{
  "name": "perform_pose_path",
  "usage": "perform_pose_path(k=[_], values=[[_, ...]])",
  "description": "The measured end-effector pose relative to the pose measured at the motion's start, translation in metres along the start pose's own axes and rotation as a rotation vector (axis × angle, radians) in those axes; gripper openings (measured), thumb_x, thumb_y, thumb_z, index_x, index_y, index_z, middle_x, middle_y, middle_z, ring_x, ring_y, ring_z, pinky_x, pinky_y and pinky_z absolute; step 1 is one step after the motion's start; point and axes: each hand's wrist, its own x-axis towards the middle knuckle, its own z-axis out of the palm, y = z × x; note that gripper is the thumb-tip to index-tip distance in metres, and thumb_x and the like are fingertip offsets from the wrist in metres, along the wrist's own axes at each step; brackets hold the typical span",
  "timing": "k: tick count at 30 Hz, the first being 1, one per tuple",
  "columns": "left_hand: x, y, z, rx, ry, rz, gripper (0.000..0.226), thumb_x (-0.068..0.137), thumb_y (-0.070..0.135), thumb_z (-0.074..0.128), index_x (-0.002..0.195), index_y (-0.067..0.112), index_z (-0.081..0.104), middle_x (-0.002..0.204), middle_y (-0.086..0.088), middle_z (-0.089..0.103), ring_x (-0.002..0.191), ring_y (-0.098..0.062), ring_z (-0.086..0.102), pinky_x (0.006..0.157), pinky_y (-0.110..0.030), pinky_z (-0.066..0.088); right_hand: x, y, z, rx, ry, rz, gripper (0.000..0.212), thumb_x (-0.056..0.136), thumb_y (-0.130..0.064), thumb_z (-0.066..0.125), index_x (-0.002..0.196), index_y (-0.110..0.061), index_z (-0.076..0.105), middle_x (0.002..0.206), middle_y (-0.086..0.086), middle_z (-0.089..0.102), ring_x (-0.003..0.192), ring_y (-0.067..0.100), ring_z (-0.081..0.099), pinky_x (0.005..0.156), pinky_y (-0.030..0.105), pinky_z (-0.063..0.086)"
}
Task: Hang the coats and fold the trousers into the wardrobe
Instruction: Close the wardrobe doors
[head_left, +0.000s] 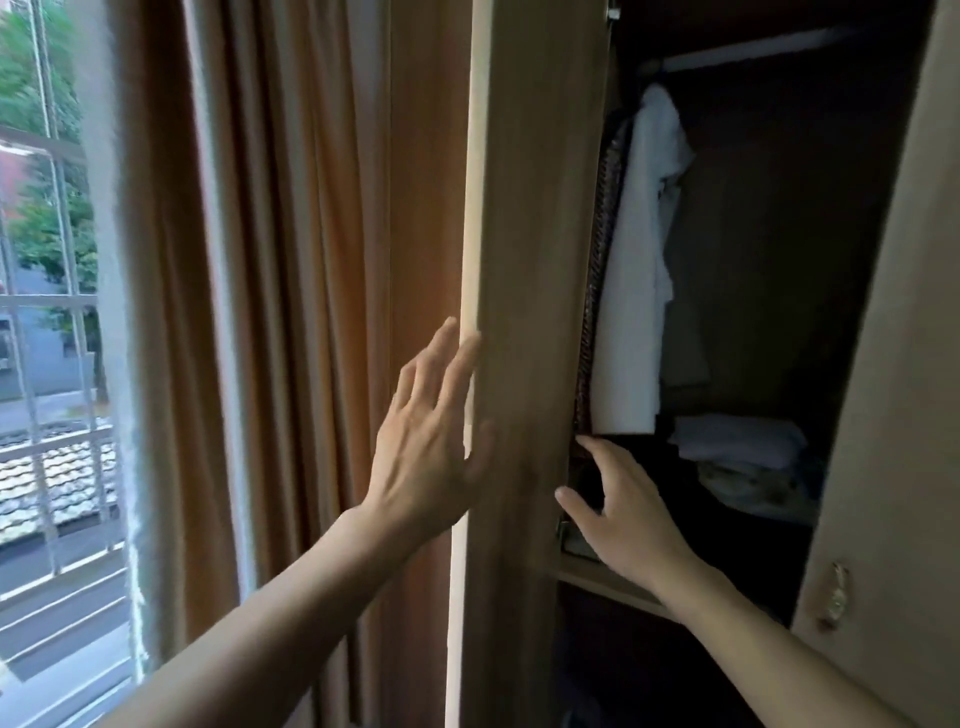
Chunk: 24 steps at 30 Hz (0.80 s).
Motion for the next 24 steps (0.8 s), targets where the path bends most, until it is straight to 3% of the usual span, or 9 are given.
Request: perform_pose_path(k=[4, 7, 10, 15, 17, 21, 24], values=[[0.018, -0.01, 0.024, -0.013, -0.116, -0.074, 0.096, 0.094, 0.037, 0.057, 0.157, 0.019, -0.013, 0.167, -0.005, -0.005, 0.152, -0.027, 0.01, 0.118, -0.043, 0.03, 0.007, -0.008, -0.008, 0.014, 0.068, -0.03, 0.067, 0.095, -0.045, 0.059, 0.153, -0.027, 0.031, 0.154, -0.01, 0.035, 0.143, 0.009, 0.03, 0.118, 0.037, 0.031], [0.016, -0.011, 0.045, -0.018, -0.083, -0.079, 0.105, 0.095, 0.034, 0.06, 0.153, 0.021, -0.027, 0.164, -0.002, -0.023, 0.154, -0.021, 0.0, 0.115, -0.041, 0.032, 0.006, -0.009, -0.01, -0.017, 0.079, -0.076, 0.061, 0.095, -0.041, 0.06, 0.15, -0.03, 0.036, 0.153, -0.011, 0.036, 0.143, 0.008, 0.029, 0.118, 0.038, 0.032], [0.014, -0.014, 0.058, -0.165, 0.038, -0.046, 0.09, 0.098, 0.036, 0.052, 0.157, 0.018, -0.013, 0.166, 0.0, -0.015, 0.153, -0.015, 0.001, 0.11, -0.044, 0.041, 0.007, -0.005, -0.012, -0.037, 0.097, -0.068, 0.062, 0.094, -0.042, 0.06, 0.15, -0.03, 0.036, 0.154, -0.011, 0.035, 0.144, 0.007, 0.028, 0.118, 0.037, 0.031], [0.011, -0.017, 0.078, -0.328, 0.202, 0.015, 0.075, 0.098, 0.026, 0.045, 0.159, 0.01, 0.002, 0.168, 0.0, -0.001, 0.153, -0.024, 0.017, 0.107, -0.053, 0.044, 0.006, 0.005, -0.017, -0.059, 0.091, -0.064, 0.064, 0.095, -0.041, 0.061, 0.151, -0.03, 0.033, 0.152, -0.016, 0.035, 0.141, 0.005, 0.03, 0.118, 0.031, 0.03], [0.011, -0.016, 0.08, -0.347, 0.204, 0.032, 0.073, 0.099, 0.023, 0.042, 0.158, 0.009, 0.002, 0.168, -0.002, -0.001, 0.153, -0.025, 0.016, 0.111, -0.05, 0.04, 0.007, 0.01, -0.019, -0.057, 0.082, -0.055, 0.065, 0.095, -0.04, 0.061, 0.151, -0.031, 0.032, 0.152, -0.016, 0.034, 0.141, 0.005, 0.03, 0.117, 0.032, 0.032], [0.01, -0.01, 0.084, -0.38, 0.203, 0.036, 0.07, 0.099, 0.021, 0.04, 0.157, 0.004, 0.005, 0.167, -0.005, 0.002, 0.154, -0.023, 0.012, 0.121, -0.032, 0.024, 0.009, 0.011, -0.017, -0.027, 0.049, -0.054, 0.067, 0.093, -0.041, 0.064, 0.151, -0.033, 0.031, 0.152, -0.017, 0.033, 0.141, 0.006, 0.03, 0.113, 0.036, 0.039], [0.01, -0.007, 0.087, -0.418, 0.184, 0.039, 0.067, 0.101, 0.021, 0.038, 0.156, 0.001, 0.006, 0.166, -0.009, 0.004, 0.154, -0.024, 0.009, 0.123, -0.03, 0.016, 0.009, 0.012, -0.017, -0.052, 0.027, -0.083, 0.074, 0.089, -0.044, 0.068, 0.151, -0.033, 0.03, 0.153, -0.014, 0.033, 0.141, 0.007, 0.029, 0.116, 0.034, 0.033]])
